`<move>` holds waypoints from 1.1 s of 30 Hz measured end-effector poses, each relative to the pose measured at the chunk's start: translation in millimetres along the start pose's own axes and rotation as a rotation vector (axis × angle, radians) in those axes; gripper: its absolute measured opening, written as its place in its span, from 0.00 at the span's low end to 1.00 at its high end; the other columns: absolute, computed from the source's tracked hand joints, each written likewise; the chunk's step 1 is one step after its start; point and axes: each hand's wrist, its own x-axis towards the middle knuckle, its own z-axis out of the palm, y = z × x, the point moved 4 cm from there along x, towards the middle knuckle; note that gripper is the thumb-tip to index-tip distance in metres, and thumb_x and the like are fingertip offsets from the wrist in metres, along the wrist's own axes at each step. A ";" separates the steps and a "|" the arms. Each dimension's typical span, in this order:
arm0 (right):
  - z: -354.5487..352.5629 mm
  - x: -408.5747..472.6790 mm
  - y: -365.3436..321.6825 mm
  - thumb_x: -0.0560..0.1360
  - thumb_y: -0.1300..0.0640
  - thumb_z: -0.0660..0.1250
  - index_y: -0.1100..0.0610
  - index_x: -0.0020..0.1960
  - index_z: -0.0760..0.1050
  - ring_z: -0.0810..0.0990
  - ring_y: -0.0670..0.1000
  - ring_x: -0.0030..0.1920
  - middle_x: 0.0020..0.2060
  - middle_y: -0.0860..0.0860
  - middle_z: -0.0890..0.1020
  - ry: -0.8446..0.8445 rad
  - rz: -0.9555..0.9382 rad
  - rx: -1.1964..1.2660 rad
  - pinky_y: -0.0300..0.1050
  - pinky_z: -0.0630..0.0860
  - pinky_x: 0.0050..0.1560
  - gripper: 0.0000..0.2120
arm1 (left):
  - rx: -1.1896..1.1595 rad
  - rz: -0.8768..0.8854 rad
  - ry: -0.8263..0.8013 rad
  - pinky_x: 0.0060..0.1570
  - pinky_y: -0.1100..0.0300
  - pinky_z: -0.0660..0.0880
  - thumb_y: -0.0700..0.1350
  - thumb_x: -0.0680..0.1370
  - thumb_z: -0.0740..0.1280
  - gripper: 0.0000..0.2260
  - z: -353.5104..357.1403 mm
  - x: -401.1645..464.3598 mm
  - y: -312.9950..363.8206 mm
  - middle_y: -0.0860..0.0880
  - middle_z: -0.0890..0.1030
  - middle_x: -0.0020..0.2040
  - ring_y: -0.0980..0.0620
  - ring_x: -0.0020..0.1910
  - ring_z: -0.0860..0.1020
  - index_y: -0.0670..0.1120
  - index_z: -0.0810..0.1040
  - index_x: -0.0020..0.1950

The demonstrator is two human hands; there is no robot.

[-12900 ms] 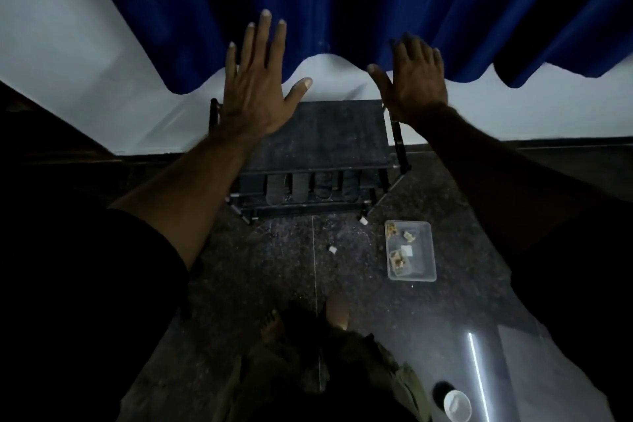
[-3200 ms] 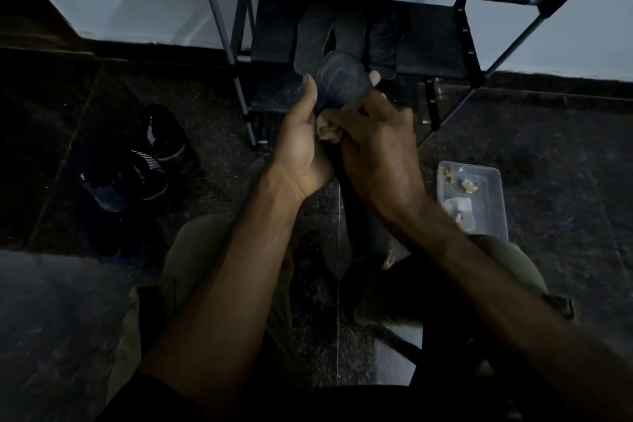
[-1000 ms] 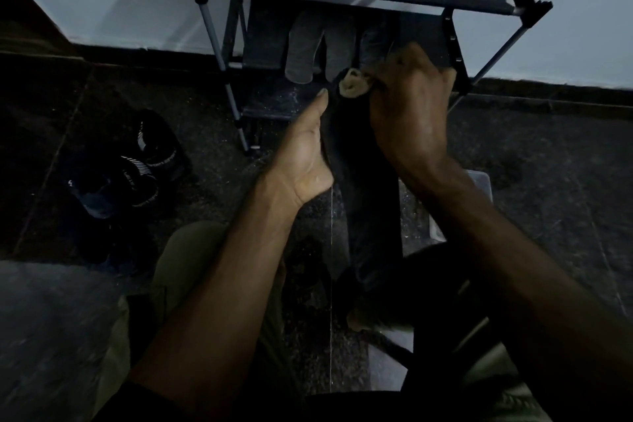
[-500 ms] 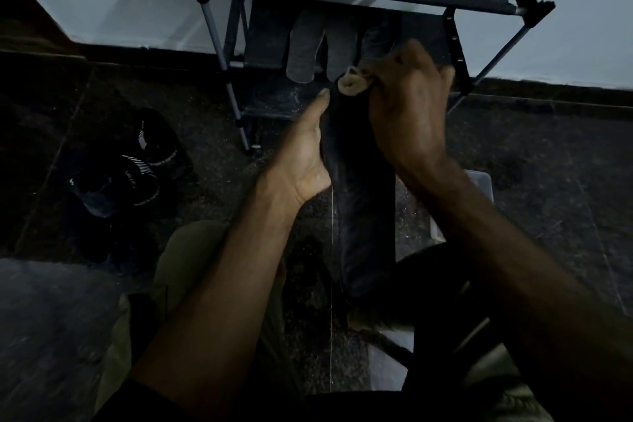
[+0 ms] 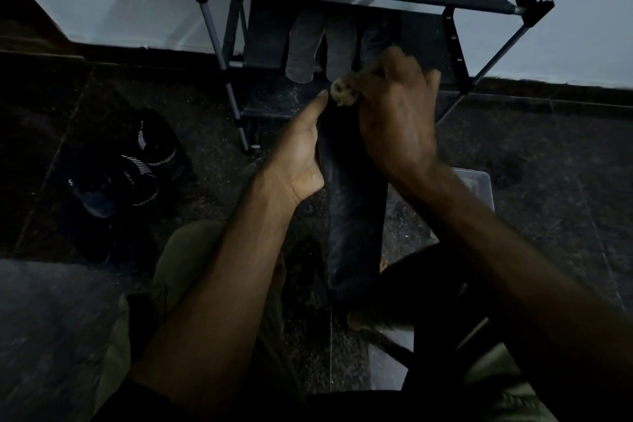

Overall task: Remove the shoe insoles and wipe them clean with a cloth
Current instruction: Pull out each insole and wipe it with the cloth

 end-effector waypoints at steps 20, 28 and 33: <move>2.4 -45.1 -31.6 0.72 0.56 0.63 0.52 0.51 0.82 0.75 0.56 0.46 0.46 0.52 0.78 -0.153 -0.224 0.107 0.48 0.58 0.45 0.11 | 0.023 -0.008 0.134 0.58 0.55 0.76 0.54 0.83 0.55 0.20 -15.1 2.6 4.1 0.41 0.82 0.52 0.46 0.53 0.81 0.40 0.78 0.58; 0.9 -15.6 5.3 0.74 0.59 0.61 0.57 0.51 0.83 0.78 0.60 0.46 0.45 0.58 0.79 -0.100 0.042 0.050 0.47 0.55 0.45 0.13 | -0.053 0.022 0.065 0.61 0.51 0.73 0.52 0.84 0.51 0.21 -4.3 4.8 1.0 0.41 0.80 0.57 0.45 0.56 0.78 0.41 0.76 0.63; -0.9 -48.9 -27.9 0.72 0.57 0.64 0.52 0.51 0.83 0.77 0.57 0.45 0.44 0.53 0.79 -0.174 -0.253 0.130 0.48 0.57 0.44 0.11 | -0.036 0.013 0.127 0.62 0.50 0.74 0.55 0.83 0.52 0.24 -14.7 5.4 5.2 0.37 0.77 0.63 0.40 0.64 0.76 0.39 0.73 0.67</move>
